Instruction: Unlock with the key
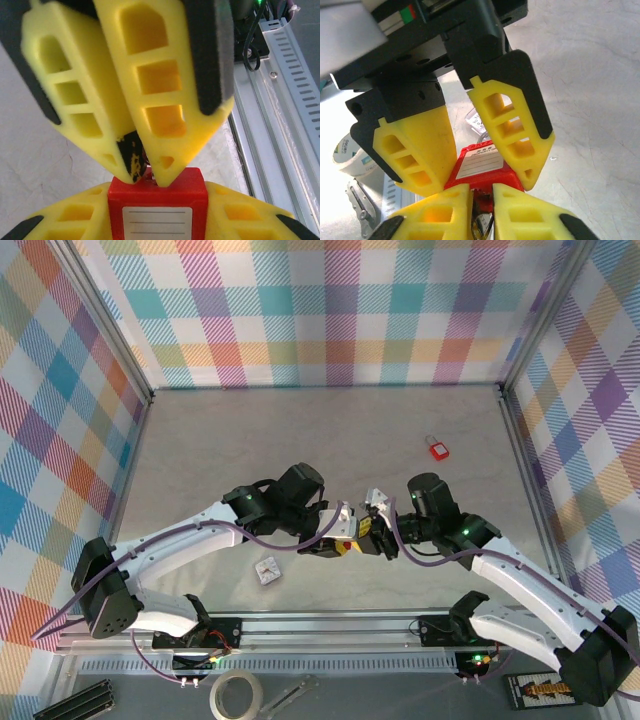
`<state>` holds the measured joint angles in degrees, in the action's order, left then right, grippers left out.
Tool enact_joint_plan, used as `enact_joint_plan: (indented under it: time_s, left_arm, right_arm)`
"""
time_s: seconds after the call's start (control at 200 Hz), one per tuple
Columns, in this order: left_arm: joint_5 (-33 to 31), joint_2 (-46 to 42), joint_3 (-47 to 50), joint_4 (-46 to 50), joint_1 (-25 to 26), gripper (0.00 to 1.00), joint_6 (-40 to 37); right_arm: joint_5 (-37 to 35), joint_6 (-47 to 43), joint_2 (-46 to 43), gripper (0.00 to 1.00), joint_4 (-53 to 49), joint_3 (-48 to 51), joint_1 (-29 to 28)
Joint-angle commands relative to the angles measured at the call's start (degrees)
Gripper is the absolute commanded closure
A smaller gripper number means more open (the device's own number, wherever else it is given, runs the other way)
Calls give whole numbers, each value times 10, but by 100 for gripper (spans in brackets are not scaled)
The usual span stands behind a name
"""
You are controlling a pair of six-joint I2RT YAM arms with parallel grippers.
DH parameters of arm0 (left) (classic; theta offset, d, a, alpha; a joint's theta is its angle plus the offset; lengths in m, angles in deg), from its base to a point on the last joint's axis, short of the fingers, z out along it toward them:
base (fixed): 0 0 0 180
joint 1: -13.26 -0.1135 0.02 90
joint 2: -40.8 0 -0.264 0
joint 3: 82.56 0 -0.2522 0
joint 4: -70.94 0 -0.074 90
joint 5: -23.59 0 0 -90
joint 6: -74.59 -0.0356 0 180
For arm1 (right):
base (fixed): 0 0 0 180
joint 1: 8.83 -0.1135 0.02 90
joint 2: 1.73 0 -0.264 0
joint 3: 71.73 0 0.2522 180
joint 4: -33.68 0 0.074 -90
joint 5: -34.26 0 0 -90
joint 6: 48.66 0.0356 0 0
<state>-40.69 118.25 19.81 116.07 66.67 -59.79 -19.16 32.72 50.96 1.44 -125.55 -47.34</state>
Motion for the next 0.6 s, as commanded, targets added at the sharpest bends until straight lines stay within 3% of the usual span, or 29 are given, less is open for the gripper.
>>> enact_joint_plan:
  time_s: [0.0,0.09,0.39,0.595]
  left_arm:
    - [20,3,-17,-7,-3,100,-9]
    - [16,3,-16,-7,-3,100,-10]
    - [-11,-8,6,-49,-3,100,5]
    - [-57,-23,43,-165,-24,100,82]
  right_arm:
    - [14,-1,2,92,9,-6,-5]
    - [17,8,1,100,9,-11,-5]
    - [16,64,1,99,6,-24,-4]
    - [-82,152,-26,44,-10,-54,27]
